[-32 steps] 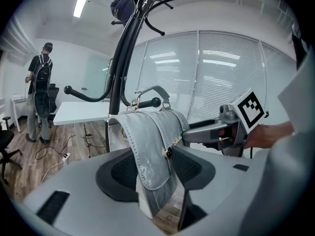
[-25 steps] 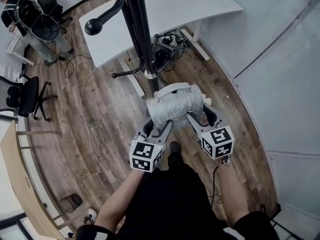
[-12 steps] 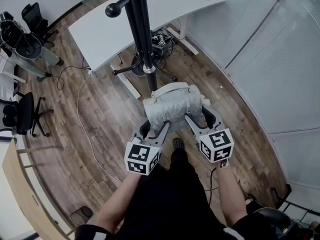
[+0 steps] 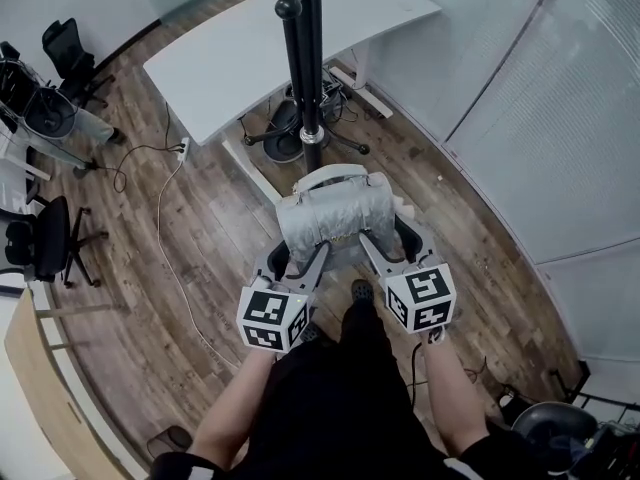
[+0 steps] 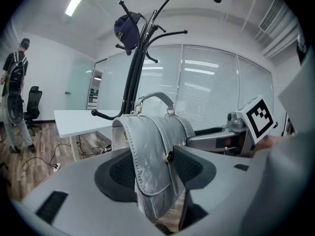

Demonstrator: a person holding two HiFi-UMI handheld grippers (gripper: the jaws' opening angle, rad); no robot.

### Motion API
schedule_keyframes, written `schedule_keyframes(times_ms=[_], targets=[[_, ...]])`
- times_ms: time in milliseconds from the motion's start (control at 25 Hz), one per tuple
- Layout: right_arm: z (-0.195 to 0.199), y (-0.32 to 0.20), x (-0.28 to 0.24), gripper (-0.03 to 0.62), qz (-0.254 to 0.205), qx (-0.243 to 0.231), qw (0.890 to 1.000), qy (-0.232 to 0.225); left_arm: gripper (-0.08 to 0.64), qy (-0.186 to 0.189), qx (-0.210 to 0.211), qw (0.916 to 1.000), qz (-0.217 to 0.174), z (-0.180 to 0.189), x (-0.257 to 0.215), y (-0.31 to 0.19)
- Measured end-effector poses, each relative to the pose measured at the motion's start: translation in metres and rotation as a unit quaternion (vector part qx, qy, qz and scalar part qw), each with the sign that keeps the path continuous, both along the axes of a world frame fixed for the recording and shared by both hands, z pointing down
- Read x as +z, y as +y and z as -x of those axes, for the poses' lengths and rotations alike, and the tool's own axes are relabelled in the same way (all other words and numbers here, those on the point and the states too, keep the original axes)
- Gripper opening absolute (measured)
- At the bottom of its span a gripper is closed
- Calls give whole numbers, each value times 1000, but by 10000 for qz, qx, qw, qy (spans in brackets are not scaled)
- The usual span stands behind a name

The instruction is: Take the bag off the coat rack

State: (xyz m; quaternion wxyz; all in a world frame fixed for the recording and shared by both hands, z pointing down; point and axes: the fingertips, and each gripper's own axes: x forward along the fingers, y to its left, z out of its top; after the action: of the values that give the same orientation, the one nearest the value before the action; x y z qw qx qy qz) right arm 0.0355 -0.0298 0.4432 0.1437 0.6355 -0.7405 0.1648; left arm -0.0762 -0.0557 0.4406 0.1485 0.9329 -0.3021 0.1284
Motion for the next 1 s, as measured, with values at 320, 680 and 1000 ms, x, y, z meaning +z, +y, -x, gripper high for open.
schedule_keyframes(times_ms=[320,680,1000], targets=[[28,-2,-9,276,-69,-117,9999,-28,235,171,-424,9989,-72,28,-10,-2],[62,-11,-18,275,-261,-465,9986,32,233,269,-843,9959,-203,64,-19,-2],[82,-18,-21,275,-357,-602,9975,46,233,268,-1026,9940,-264,84,-22,-5]])
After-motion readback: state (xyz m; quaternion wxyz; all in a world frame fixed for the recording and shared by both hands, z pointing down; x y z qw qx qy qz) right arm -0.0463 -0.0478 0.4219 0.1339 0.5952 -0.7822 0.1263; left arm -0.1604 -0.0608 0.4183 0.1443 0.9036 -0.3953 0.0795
